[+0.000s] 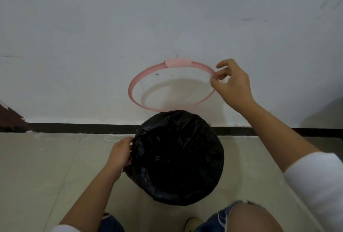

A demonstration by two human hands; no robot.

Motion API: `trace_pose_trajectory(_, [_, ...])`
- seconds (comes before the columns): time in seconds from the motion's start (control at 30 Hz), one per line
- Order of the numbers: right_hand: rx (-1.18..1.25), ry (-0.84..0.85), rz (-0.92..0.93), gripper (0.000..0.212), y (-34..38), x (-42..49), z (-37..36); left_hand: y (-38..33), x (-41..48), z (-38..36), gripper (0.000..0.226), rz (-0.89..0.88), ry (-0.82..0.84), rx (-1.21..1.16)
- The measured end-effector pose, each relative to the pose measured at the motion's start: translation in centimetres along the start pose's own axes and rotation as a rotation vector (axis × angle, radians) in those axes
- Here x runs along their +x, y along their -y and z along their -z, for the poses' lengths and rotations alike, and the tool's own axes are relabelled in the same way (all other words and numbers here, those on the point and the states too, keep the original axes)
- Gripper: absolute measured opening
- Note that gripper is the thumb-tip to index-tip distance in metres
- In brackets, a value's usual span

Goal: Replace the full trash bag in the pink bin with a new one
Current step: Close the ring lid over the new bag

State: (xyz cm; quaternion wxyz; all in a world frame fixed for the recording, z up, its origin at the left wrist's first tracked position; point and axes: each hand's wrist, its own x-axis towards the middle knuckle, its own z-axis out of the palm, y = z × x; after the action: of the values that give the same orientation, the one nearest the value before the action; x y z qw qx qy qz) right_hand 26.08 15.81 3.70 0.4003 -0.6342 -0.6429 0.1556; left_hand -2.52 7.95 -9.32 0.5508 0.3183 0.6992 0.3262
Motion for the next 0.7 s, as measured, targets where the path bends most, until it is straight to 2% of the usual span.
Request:
trace_pose_trajectory(0.1, [0.058,0.131,-0.012,0.014,-0.9,-3.9,2.0,-0.4,-0.6,0.4,0.035,0.020,0.064,-0.012])
trace_pose_trajectory(0.2, [0.114,0.279,-0.108,0.023,-2.5,-8.1,2.6,-0.2,-0.6,1.0,0.043,0.045,0.081,0.014])
trace_pose_trajectory(0.37, [0.044,0.573,-0.226,0.037,-5.2,-12.4,1.9,0.6,-1.2,1.4,0.050,0.070,0.149,0.107])
trace_pose_trajectory(0.47, [0.009,0.475,-0.309,0.028,-6.7,-13.4,0.5,1.3,-1.7,1.8,0.039,0.066,0.225,0.159])
trace_pose_trajectory(0.5, [-0.093,0.448,-0.310,0.034,-7.4,-13.6,-0.2,1.7,-1.8,1.9,0.035,0.057,0.252,0.167])
trace_pose_trajectory(0.57, [-0.267,0.509,-0.312,0.062,-8.6,-14.0,-1.3,2.6,-1.9,2.1,0.034,0.028,0.271,0.162])
trace_pose_trajectory(0.63, [-0.171,0.591,-0.381,0.071,-9.4,-14.3,-2.0,3.0,-1.9,2.0,0.034,-0.009,0.250,0.115])
trace_pose_trajectory(0.7, [-0.037,0.618,-0.419,0.061,-10.0,-14.5,-2.3,3.2,-1.7,1.8,0.031,-0.029,0.236,0.051])
